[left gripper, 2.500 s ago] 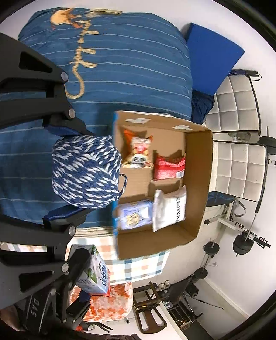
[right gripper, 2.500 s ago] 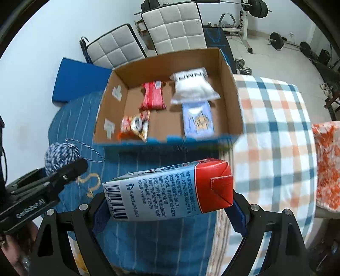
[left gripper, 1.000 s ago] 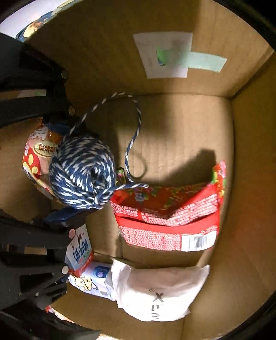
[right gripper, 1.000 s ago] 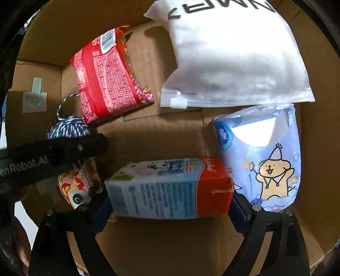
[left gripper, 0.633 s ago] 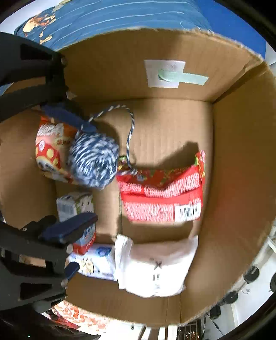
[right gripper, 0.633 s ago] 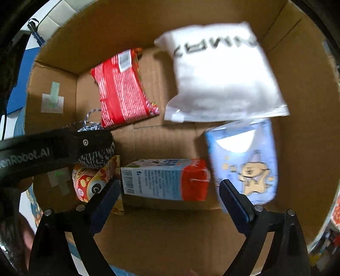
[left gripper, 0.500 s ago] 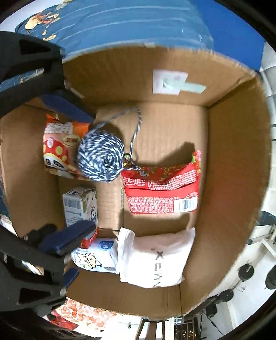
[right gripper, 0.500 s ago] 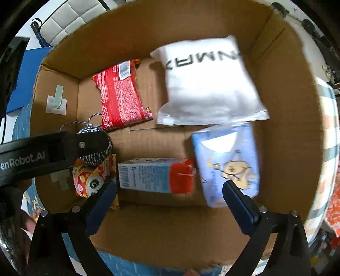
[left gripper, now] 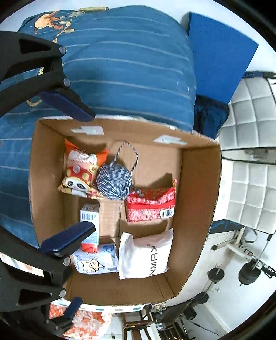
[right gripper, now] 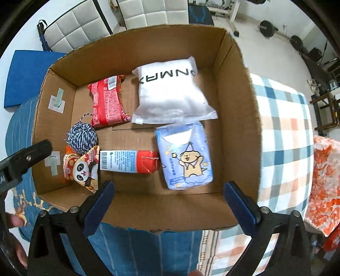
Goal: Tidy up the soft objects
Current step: 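Open both tools to release the yarn ball and milk carton, then withdraw both tools up and away from the box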
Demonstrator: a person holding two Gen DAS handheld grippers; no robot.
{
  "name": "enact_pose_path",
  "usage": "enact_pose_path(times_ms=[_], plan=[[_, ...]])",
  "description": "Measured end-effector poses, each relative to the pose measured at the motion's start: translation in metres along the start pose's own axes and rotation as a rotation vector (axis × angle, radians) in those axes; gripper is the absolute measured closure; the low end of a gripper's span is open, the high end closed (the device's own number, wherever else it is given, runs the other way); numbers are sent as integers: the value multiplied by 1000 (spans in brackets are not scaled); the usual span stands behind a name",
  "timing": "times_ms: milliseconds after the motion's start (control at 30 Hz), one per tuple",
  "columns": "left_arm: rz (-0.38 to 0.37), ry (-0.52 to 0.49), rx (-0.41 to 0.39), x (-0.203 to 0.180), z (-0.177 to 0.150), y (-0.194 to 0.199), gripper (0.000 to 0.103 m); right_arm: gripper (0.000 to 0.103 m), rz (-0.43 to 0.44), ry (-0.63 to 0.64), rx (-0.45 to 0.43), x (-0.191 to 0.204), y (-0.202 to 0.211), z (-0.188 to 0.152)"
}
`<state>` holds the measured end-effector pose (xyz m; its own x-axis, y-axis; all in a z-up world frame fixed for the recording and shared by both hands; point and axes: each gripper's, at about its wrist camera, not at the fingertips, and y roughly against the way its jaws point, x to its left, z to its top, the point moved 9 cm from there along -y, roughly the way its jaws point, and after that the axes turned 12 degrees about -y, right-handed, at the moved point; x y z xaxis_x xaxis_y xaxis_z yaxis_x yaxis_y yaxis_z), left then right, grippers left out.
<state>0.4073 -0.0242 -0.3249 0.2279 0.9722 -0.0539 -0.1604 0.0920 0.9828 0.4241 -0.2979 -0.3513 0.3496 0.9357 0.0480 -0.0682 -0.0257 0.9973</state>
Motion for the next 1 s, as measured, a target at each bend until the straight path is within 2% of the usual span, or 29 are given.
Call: enact_pose_path(times_ms=[133,267,533,667,733,1000], plan=[[20,2,-10,3,-11,-2,7,0,-17,3,-42,-6,8,3],[38,-9,-14,0,-17,-3,7,0,-11,-8,-47,-9,8,2],[49,-11,-57,-9,-26,23,7,0,2,-10,-69,-11,23,-3],[92,-28,-126,-16,-30,58,7,0,27,-5,-107,-13,47,-10],[90,-28,-169,-22,-36,82,7,0,44,-3,-124,-14,63,-17],[68,-14,-242,-42,-79,166,7,0,114,-1,-239,-26,156,-62]])
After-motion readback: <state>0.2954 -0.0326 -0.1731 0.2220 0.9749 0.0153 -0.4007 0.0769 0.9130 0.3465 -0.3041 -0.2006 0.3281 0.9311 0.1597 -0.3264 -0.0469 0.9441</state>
